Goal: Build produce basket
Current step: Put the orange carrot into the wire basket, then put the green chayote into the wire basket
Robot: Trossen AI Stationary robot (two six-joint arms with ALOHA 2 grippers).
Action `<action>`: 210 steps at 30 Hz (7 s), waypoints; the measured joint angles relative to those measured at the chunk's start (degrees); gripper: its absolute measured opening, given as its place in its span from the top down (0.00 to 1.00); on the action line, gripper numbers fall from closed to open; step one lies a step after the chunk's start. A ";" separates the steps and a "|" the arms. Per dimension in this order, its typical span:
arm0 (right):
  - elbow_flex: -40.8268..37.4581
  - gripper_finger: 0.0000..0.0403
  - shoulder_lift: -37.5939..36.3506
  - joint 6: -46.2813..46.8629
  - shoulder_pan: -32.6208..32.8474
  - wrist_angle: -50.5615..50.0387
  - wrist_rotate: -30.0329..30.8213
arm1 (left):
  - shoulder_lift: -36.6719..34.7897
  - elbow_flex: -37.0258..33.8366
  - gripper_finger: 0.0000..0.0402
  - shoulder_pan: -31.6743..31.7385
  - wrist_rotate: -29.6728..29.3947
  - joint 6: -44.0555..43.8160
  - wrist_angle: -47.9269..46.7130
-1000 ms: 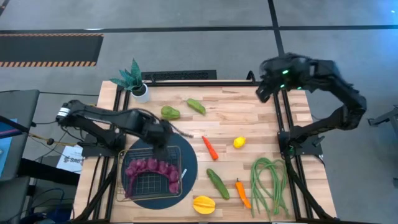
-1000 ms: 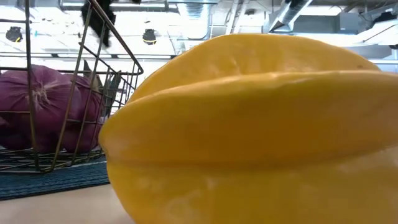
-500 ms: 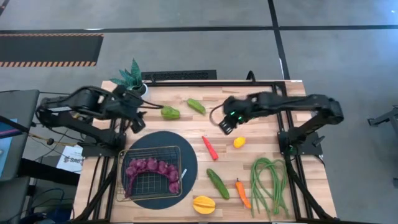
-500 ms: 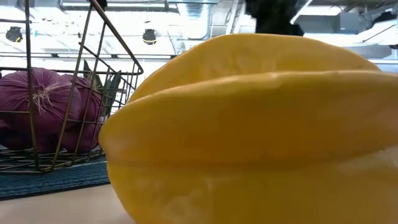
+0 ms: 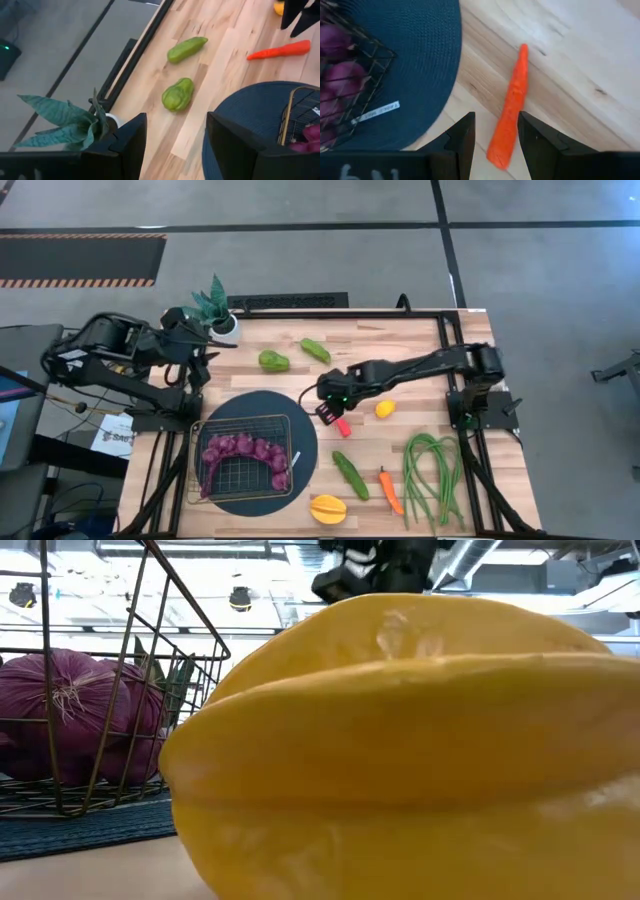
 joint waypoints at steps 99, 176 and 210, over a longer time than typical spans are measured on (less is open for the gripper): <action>17.29 0.95 -24.12 -54.10 5.46 9.61 30.64 | 28.33 0.76 0.52 21.57 64.34 13.03 92.54; 38.25 0.99 -23.74 -49.00 -11.56 -34.16 34.38 | 27.57 -21.43 0.99 -25.45 33.03 -50.57 34.02; 38.21 0.91 -23.76 -48.74 -13.22 -37.32 28.31 | 23.28 -11.74 0.55 -7.00 14.88 -27.23 22.28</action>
